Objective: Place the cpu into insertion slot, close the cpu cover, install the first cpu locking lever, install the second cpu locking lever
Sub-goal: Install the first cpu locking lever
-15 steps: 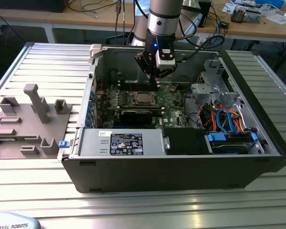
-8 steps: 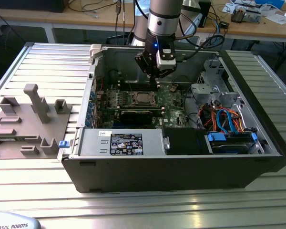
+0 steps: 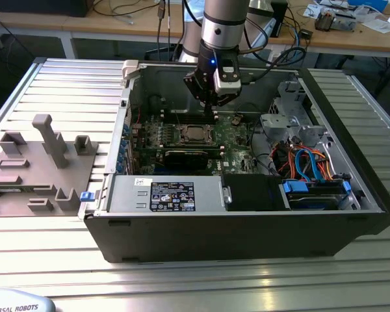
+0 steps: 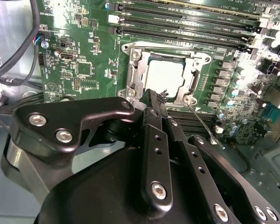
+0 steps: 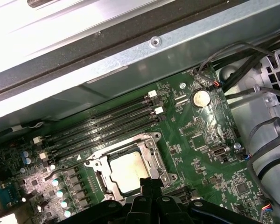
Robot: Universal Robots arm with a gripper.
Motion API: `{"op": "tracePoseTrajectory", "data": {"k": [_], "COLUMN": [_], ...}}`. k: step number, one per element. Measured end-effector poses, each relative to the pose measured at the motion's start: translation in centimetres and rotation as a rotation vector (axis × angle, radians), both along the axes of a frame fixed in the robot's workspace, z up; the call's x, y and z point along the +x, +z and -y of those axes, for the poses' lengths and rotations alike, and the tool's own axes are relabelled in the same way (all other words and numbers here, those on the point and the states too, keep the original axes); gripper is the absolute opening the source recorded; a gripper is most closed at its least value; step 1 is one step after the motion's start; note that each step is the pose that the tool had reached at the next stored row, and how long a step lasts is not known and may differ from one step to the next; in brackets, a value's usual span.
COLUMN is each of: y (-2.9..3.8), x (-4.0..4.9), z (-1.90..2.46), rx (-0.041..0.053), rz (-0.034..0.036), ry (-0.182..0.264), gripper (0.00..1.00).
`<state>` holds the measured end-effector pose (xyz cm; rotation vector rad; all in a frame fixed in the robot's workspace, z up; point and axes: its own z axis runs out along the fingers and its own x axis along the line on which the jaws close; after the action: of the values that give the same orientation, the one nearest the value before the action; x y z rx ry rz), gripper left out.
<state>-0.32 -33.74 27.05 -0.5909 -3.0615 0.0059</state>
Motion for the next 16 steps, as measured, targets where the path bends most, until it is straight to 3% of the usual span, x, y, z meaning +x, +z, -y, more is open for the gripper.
{"op": "tracePoseTrajectory", "data": {"k": [16], "y": [0.0], "x": [0.0], "z": [0.0], "rx": [0.0], "rz": [0.0], "ry": [0.046], "gripper": [0.11]}}
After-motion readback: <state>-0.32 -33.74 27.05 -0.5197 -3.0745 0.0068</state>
